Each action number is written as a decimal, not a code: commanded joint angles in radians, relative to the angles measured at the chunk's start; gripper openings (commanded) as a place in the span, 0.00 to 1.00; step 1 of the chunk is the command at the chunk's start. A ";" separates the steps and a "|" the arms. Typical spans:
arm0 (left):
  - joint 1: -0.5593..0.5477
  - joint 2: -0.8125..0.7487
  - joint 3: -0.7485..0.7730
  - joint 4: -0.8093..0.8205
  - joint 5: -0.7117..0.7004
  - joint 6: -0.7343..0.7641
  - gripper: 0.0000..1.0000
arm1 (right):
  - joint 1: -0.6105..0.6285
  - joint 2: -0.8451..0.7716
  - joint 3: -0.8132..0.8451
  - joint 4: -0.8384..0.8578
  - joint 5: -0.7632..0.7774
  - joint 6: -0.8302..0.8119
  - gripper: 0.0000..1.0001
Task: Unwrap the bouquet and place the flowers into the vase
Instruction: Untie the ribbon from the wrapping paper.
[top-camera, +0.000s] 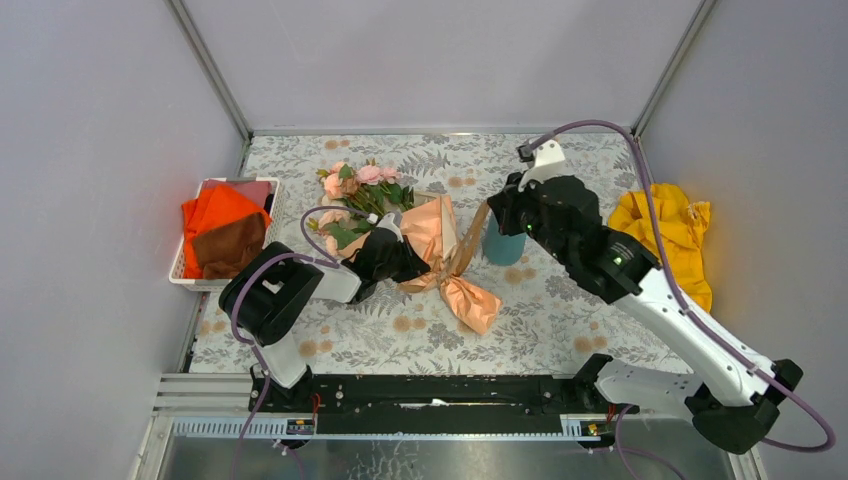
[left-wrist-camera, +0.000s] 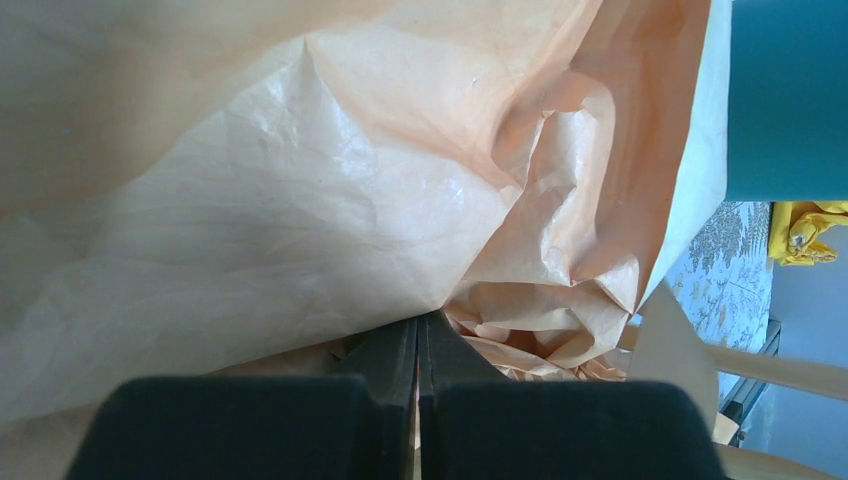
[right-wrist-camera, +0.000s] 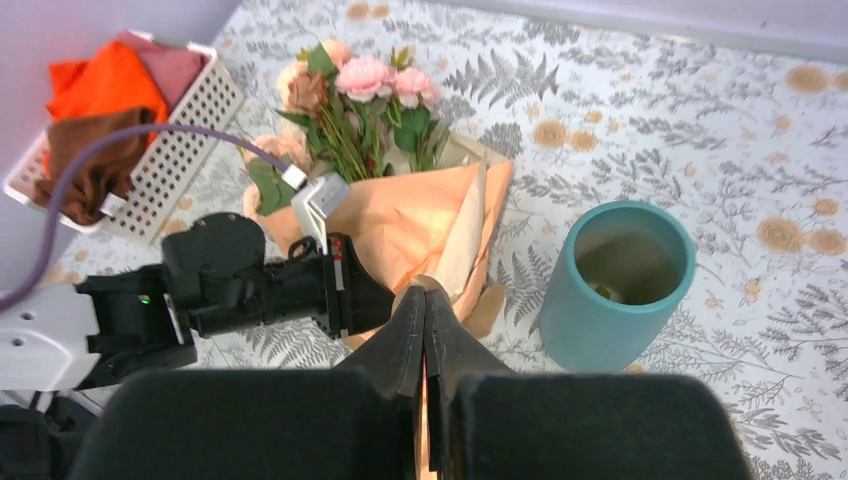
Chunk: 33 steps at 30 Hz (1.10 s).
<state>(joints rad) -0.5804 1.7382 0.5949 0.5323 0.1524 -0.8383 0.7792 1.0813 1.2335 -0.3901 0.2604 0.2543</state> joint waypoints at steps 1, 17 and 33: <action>-0.009 0.026 -0.025 -0.221 -0.049 0.038 0.00 | 0.009 -0.098 0.068 0.120 0.073 -0.040 0.00; -0.019 0.005 -0.013 -0.247 -0.062 0.047 0.00 | 0.009 -0.357 0.103 0.259 0.240 -0.171 0.00; -0.041 -0.010 0.011 -0.274 -0.068 0.047 0.00 | 0.009 -0.369 0.232 0.208 0.733 -0.328 0.00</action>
<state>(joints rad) -0.6067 1.7138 0.6231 0.4419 0.1062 -0.8318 0.7837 0.6453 1.4094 -0.1814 0.7761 -0.0151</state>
